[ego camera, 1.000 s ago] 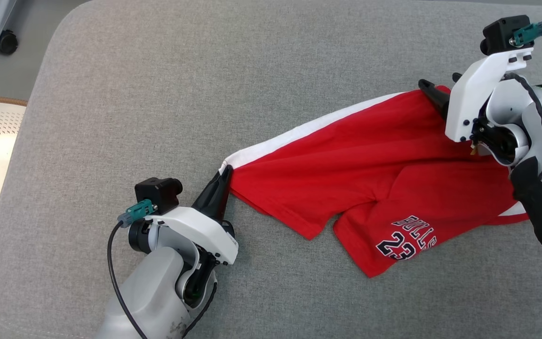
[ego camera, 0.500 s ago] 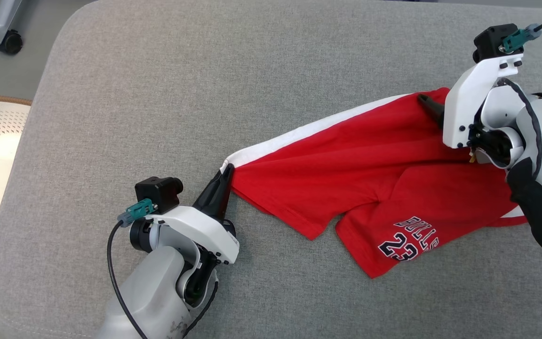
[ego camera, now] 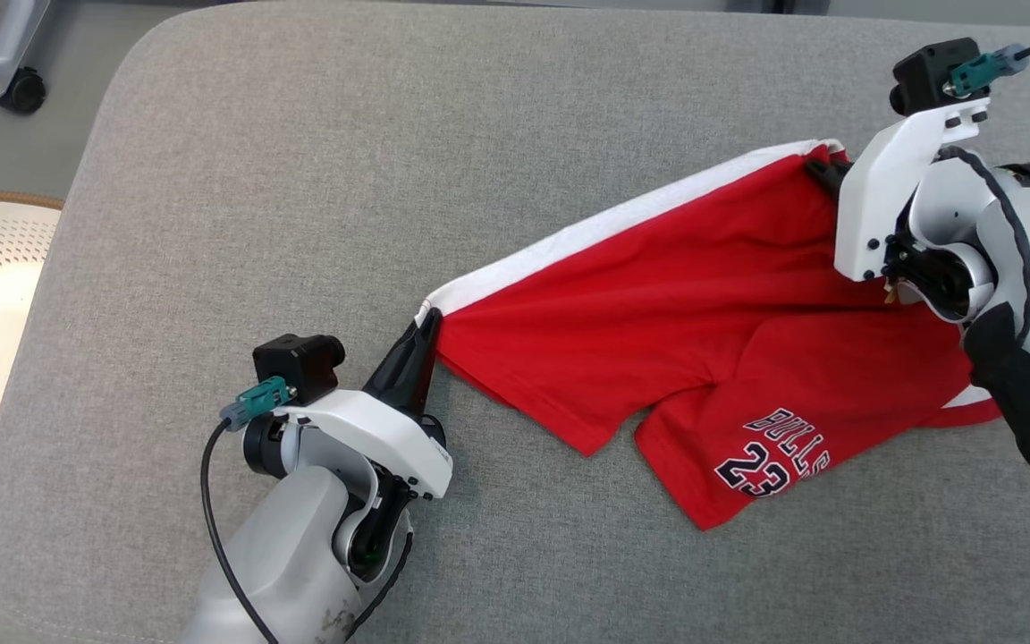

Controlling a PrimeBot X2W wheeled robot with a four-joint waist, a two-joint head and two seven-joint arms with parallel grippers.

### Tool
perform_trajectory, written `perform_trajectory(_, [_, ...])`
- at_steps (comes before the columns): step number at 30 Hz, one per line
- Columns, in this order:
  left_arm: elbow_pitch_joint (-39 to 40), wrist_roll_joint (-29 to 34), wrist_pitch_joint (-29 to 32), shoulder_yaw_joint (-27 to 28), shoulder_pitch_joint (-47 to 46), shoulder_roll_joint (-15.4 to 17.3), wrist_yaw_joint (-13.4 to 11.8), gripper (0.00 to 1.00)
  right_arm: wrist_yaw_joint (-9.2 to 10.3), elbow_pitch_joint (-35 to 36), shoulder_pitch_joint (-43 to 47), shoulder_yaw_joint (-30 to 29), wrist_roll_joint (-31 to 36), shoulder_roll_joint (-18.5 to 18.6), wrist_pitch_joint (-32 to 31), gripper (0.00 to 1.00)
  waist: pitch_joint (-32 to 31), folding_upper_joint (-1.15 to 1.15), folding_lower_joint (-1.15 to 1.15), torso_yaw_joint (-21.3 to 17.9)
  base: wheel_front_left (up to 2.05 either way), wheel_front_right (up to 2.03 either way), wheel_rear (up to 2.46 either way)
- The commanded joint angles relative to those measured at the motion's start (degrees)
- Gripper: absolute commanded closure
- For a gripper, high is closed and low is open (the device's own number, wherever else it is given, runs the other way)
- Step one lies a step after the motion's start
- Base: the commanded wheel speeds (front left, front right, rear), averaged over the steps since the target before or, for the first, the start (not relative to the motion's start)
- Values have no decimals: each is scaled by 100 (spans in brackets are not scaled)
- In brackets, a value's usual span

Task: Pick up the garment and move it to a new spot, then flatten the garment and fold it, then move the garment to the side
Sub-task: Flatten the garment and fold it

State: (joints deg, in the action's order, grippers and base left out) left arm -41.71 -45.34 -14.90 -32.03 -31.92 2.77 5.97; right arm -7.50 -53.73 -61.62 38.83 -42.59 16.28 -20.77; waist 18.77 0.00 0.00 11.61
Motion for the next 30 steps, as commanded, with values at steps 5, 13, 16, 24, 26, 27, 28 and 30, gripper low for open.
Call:
perform_trajectory(5, [44, 142, -27, 179, 90, 33, -46, 100, 3, 349, 168, 311, -54, 233, 471, 100, -142, 0, 0, -84, 0, 0, 0])
perform_trajectory(13, [301, 415, -27, 610, 222, 129, -105, 100, 2, 1021, 323, 673, -396, 565, 1311, 100, -432, 0, 0, -321, 0, 0, 0])
perform_trajectory(16, [473, 535, -27, 804, 248, 167, -154, 100, 3, 1168, 372, 663, -587, 719, 1587, 100, -556, 0, 0, -430, 0, 0, 0])
perform_trajectory(24, [1144, 932, -27, 1356, 309, 276, -261, 100, 3, 1500, 386, 508, -963, 858, 2175, 100, -850, 0, 0, -704, 0, 0, 0])
perform_trajectory(26, [1305, 1032, -28, 1450, 263, 313, -274, 100, 3, 1590, 406, 469, -1051, 870, 2287, 100, -920, 0, 0, -765, 0, 0, 0])
perform_trajectory(27, [1369, 1073, -27, 1499, 230, 323, -269, 100, 3, 1642, 415, 457, -1085, 883, 2338, 100, -956, 0, 0, -797, 0, 0, 0])
perform_trajectory(28, [1424, 1112, -27, 1538, 194, 329, -266, 100, 3, 1690, 424, 446, -1114, 894, 2387, 100, -990, 0, 0, -828, 0, 0, 0])
perform_trajectory(30, [1517, 1169, -27, 1592, 117, 344, -263, 100, 3, 1781, 425, 391, -1174, 895, 2504, 100, -1059, 0, 0, -886, 0, 0, 0])
